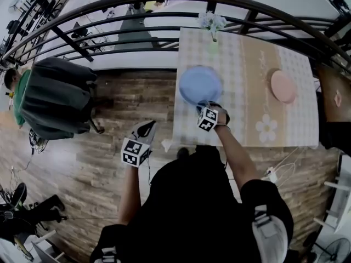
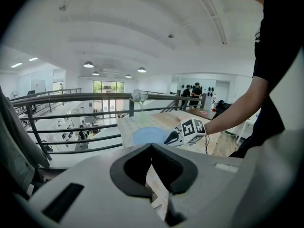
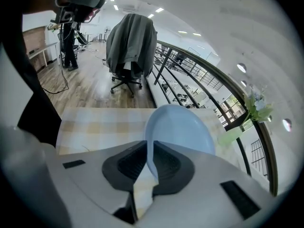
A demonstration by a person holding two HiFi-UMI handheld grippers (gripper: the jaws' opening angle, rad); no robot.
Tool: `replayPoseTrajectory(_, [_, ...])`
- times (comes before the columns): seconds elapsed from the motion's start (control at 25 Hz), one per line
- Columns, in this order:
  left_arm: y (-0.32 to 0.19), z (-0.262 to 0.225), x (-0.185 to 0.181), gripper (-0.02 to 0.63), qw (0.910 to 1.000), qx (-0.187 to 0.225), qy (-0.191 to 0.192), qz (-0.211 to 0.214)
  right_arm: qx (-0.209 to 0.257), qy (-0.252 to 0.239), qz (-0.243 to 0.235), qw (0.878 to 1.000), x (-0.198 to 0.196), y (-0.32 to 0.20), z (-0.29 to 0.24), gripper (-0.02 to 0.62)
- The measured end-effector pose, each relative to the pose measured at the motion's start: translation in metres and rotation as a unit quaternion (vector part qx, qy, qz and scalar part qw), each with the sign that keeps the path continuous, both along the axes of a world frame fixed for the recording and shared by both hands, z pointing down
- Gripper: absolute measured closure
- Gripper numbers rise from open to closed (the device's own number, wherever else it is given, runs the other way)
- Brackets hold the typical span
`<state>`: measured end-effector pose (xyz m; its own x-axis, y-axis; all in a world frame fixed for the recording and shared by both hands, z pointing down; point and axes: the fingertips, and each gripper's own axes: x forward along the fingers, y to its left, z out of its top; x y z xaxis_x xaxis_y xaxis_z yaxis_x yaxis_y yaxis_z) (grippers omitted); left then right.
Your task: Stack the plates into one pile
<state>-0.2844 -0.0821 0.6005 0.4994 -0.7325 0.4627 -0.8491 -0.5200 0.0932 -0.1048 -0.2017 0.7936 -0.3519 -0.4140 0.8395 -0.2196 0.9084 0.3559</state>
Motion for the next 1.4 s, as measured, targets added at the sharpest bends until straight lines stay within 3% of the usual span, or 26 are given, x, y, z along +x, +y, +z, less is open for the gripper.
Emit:
replayPoseTrajectory(0.08, [-0.004,0.000,0.003,0.606,1.0000,0.002,0.001,0.006,-0.002,-0.009,0.008,1.000,0.001,0.000,-0.004,0.595])
replayPoseTrajectory(0.8, [-0.012,-0.001,0.040,0.605,0.9949,0.008,0.008,0.101,-0.024,-0.014,0.120,0.992,0.080,0.041,-0.018,0.597])
replayPoseTrajectory(1.04, [-0.015,-0.002,0.069,0.605,0.9894,0.003,0.009,0.145,-0.027,-0.013,0.171,0.985,0.120,0.060,-0.020,0.597])
replayPoseTrajectory(1.4, [-0.018,-0.011,0.144,0.604,0.9768,0.002,0.009,0.214,-0.040,-0.016,0.244,0.969,0.199,0.093,-0.020,0.597])
